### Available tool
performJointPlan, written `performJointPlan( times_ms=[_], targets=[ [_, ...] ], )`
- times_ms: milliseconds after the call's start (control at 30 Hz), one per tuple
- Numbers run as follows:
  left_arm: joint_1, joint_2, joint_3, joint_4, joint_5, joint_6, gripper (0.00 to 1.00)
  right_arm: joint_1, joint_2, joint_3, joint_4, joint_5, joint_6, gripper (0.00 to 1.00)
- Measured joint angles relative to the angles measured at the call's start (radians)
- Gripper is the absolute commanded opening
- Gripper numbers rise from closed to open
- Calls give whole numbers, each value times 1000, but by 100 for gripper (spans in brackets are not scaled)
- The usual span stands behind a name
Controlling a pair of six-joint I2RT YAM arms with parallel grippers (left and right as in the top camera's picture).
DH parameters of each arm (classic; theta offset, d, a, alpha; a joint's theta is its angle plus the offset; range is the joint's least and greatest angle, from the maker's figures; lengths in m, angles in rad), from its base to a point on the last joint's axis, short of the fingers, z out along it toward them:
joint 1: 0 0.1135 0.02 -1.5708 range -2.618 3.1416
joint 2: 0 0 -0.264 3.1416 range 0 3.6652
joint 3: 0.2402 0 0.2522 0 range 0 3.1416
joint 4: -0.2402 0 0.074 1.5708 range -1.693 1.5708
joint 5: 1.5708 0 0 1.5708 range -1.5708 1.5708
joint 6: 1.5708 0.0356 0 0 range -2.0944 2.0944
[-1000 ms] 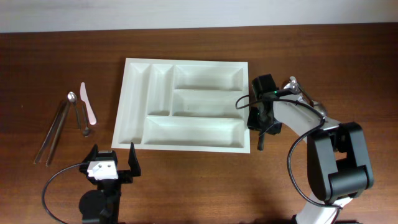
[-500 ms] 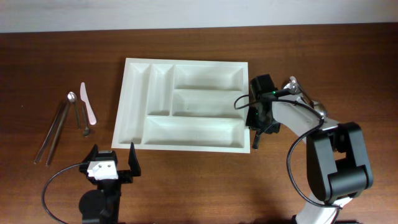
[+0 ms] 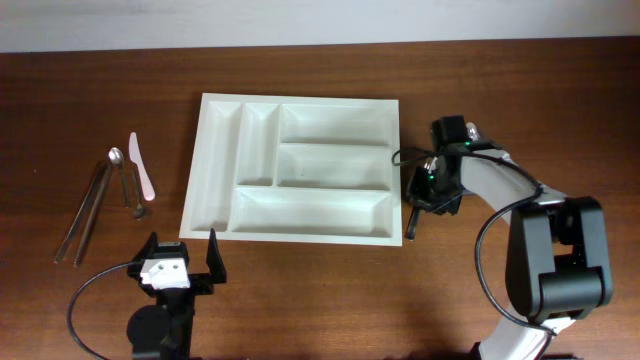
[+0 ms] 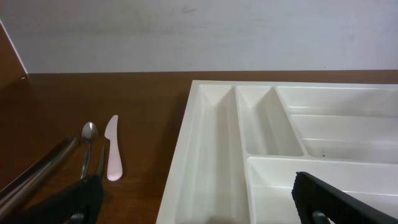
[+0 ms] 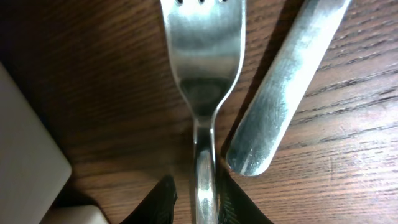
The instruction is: Pack container
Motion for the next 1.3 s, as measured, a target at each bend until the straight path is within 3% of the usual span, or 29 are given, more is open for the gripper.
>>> performJointPlan(
  times_ms=[333, 1300],
  targets=[
    [0, 0, 0, 0, 0, 0, 99, -47, 0, -11, 10, -84, -26, 24],
    [0, 0, 0, 0, 0, 0, 99, -49, 0, -13, 0, -53, -112, 7]
  ],
)
